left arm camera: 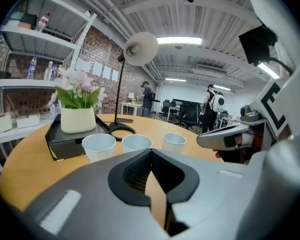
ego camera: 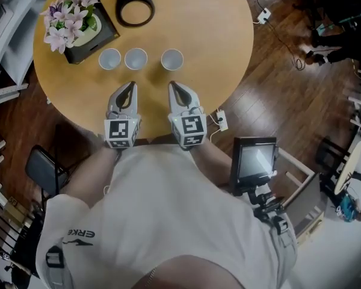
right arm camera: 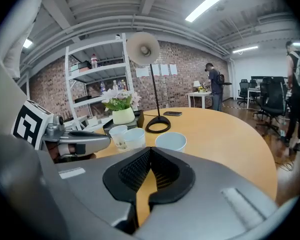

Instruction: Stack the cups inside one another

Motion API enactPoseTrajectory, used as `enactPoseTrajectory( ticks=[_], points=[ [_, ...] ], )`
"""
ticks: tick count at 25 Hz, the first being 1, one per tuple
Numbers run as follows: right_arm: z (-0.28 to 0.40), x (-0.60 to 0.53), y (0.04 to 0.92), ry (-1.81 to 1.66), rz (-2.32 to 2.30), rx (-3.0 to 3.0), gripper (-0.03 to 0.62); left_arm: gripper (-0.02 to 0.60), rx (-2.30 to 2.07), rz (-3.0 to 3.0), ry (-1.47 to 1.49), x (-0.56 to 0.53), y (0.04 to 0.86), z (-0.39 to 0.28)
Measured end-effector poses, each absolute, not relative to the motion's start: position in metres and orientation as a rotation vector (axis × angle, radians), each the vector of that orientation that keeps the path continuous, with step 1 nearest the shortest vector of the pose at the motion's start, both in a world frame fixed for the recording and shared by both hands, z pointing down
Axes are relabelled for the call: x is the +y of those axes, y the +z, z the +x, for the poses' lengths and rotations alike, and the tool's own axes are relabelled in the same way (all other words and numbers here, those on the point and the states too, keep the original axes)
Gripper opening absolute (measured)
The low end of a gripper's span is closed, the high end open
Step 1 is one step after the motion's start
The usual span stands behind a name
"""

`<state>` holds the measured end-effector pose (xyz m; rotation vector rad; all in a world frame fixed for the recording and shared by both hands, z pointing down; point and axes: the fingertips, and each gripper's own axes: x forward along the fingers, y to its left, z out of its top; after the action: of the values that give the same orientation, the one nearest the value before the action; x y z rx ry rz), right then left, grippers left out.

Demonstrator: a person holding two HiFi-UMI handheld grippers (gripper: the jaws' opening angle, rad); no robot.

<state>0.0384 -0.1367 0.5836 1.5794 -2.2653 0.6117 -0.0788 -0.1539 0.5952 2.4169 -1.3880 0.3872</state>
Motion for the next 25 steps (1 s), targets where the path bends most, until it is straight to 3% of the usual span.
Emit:
enactPoseTrajectory(
  ticks=[13,14,18,25],
  points=[
    [0.044,-0.146,0.631,0.711,1.584,-2.178,0.014,0.003,-1.412,2.352,0.542,-0.171,0.651,-0.086],
    [0.045,-0.147,0.632,0.716,1.583,-2.178,0.014,0.020,-1.406,2.359,0.567,-0.172,0.653,-0.083],
    [0.043,-0.149,0.636,0.735,1.579,-2.179,0.014,0.191,-1.361,2.398,0.627,-0.179,0.666,-0.070],
    [0.044,-0.151,0.639,0.756,1.571,-2.176,0.014,0.339,-1.366,2.384,0.739,-0.195,0.685,-0.056]
  ],
)
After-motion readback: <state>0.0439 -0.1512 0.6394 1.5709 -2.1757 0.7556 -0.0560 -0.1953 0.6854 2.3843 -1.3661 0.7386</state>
